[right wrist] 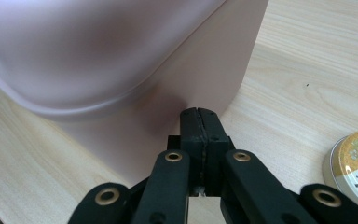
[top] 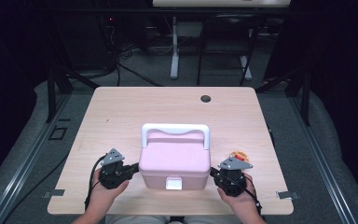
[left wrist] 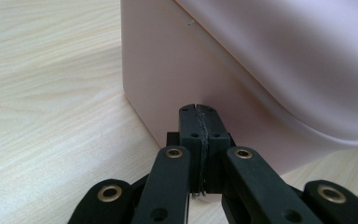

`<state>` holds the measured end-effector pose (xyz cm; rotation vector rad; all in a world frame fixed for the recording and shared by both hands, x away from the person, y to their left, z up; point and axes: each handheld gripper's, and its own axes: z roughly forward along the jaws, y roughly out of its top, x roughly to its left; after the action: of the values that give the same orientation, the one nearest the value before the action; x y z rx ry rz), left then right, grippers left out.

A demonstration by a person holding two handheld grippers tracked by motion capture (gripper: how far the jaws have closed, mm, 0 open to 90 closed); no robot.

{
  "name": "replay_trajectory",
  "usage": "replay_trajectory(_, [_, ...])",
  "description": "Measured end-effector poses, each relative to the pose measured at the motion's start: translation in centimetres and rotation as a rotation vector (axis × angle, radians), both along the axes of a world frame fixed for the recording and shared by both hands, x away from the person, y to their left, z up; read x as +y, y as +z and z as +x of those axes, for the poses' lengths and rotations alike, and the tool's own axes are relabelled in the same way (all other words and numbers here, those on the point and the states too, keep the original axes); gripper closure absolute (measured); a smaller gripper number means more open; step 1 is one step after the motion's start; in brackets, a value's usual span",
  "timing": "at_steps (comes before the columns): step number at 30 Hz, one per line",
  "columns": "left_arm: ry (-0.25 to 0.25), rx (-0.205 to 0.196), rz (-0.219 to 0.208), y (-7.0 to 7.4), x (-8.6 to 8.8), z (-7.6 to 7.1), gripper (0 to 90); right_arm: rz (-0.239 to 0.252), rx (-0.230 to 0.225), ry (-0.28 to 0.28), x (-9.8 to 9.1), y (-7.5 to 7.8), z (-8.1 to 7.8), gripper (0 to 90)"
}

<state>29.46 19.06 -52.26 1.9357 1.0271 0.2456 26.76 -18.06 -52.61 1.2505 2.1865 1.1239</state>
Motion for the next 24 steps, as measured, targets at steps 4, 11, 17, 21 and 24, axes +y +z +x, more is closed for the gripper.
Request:
replay_trajectory(4, [0.000, -0.001, 0.001, 0.0, 0.0, -0.2, 89.7, 0.003, 0.005, -0.002, 0.0, 0.0, -0.2, 89.8])
replay_trajectory(11, [0.000, 0.004, -0.015, -0.1, 0.0, -0.4, 89.6, -0.004, -0.001, -0.009, 0.0, 0.0, -0.5, 89.7])
replay_trajectory(17, [-0.011, 0.006, 0.014, 0.1, 0.4, 0.1, 80.5, -0.022, -0.009, 0.005, -0.3, 0.1, -0.3, 81.7])
replay_trajectory(21, [-0.019, 0.013, 0.008, 0.2, 0.9, 0.4, 70.6, -0.017, 0.004, 0.021, -0.8, 0.2, -0.1, 76.0])
replay_trajectory(24, [-0.029, 0.015, 0.019, 0.5, 1.1, 0.6, 66.5, -0.025, 0.011, 0.029, -1.0, 0.5, 0.0, 70.6])
